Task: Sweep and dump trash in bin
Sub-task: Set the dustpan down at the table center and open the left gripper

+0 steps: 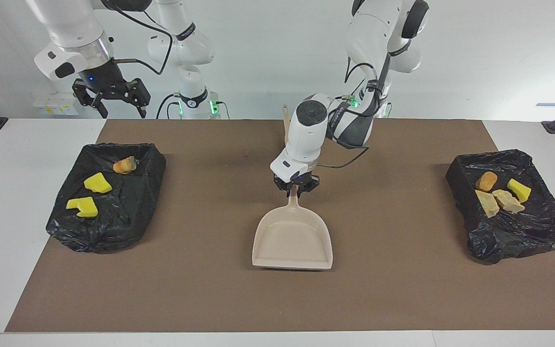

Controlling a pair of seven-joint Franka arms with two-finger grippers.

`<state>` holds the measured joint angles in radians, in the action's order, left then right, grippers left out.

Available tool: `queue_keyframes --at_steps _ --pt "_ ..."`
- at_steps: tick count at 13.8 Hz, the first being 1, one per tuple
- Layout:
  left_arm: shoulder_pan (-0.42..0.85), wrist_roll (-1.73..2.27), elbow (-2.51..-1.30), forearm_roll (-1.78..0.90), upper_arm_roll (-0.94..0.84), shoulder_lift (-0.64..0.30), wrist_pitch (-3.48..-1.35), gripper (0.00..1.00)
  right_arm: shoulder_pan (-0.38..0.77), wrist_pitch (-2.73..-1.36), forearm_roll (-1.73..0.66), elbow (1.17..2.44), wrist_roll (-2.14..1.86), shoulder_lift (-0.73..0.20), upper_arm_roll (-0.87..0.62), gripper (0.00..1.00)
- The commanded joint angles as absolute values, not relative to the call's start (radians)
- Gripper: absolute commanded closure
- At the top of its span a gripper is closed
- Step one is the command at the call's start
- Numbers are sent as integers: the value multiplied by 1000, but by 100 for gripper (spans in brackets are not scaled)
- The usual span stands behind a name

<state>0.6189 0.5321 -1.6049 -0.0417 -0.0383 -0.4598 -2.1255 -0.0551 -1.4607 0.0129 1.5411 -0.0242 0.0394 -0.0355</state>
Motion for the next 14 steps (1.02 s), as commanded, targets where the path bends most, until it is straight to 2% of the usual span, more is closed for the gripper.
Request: queue_keyframes --at_steps 1,2,3,6,7,8,10,12,14 --pt "604 538 -1626 -51 -34 -460 -2149 100 -52 -1482 -2 1565 -17 58 -29 0" --pt "604 538 -1628 -51 -34 -459 -2143 99 -52 -1482 -2 1565 -17 58 -29 0" --pt "600 540 -1629 -57 -34 -459 -2151 86 -52 -1482 -2 1565 -17 58 -31 0" --pt "584 538 -1643 -58 -34 -459 -2149 77 -52 -1482 -2 1565 -17 58 -29 0" --pt "581 537 -1643 -58 -34 -459 -2149 69 -52 -1482 -2 1565 -17 58 -29 0" --pt "568 535 -1643 -60 -35 -459 -2148 65 -52 -1482 -2 1565 -17 58 -31 0" --pt "563 532 -1643 -63 -35 -453 -2138 62 -52 -1482 -2 1565 -17 58 -29 0" --pt "554 537 -1641 -64 -35 -445 -2137 53 -52 -1482 -2 1565 -17 58 -29 0" --pt "554 537 -1637 -64 -31 -433 -2129 51 -52 -1482 -2 1565 -17 58 -31 0"
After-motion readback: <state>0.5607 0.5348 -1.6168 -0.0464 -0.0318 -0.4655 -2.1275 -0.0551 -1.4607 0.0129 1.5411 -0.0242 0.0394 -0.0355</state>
